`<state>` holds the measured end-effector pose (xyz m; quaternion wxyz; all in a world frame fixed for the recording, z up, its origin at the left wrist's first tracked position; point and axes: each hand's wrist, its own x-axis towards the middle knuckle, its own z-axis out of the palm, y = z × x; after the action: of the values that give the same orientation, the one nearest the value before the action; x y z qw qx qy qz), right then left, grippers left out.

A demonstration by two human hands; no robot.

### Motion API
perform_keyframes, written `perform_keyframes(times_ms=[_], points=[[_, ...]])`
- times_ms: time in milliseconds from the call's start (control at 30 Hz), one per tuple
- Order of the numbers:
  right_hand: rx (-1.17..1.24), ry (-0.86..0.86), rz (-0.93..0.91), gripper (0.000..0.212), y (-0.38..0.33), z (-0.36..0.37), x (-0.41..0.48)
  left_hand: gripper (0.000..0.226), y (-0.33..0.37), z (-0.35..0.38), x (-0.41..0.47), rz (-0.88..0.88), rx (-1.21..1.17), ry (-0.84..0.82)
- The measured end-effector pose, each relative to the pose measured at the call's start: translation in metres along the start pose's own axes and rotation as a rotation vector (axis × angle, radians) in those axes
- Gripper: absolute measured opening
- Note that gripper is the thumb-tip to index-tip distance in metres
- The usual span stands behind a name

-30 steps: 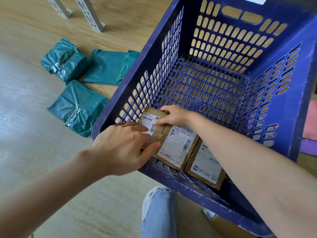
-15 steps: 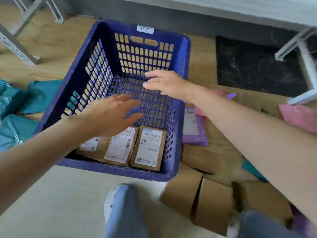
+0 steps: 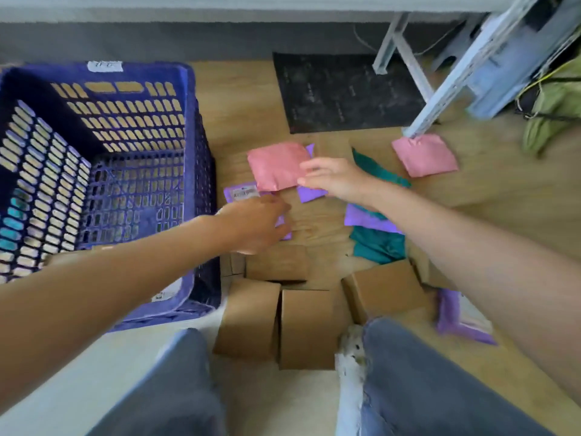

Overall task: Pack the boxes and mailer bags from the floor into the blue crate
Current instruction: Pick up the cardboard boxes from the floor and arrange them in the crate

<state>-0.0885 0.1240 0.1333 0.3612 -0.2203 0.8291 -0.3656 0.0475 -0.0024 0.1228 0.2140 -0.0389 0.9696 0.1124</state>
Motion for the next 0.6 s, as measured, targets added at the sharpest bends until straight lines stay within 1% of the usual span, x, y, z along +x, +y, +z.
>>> perform_keyframes(times_ms=[133, 267, 300, 400, 467, 533, 600], points=[[0.049, 0.024, 0.1, 0.048, 0.057, 0.007, 0.003, 0.045, 0.018, 0.049, 0.035, -0.066, 0.042, -0.125], [0.025, -0.03, 0.209, 0.052, 0.104, 0.025, 0.01, 0.05, 0.014, 0.101, 0.061, -0.219, -0.14, -0.241], [0.025, -0.048, 0.238, 0.053, 0.116, 0.031, 0.012, 0.05, 0.009, 0.113, 0.066, -0.273, -0.183, -0.249], [0.033, -0.107, 0.331, 0.05, 0.144, 0.048, 0.016, 0.051, -0.001, 0.133, 0.075, -0.552, -0.4, -0.255], [0.042, -0.143, 0.387, 0.048, 0.159, 0.06, 0.021, 0.055, -0.006, 0.144, 0.08, -0.682, -0.485, -0.269], [0.046, -0.157, 0.431, 0.053, 0.169, 0.07, 0.025, 0.064, -0.008, 0.153, 0.082, -0.768, -0.54, -0.267], [0.052, -0.199, 0.463, 0.052, 0.175, 0.082, 0.028, 0.065, -0.012, 0.164, 0.084, -0.832, -0.614, -0.248]])
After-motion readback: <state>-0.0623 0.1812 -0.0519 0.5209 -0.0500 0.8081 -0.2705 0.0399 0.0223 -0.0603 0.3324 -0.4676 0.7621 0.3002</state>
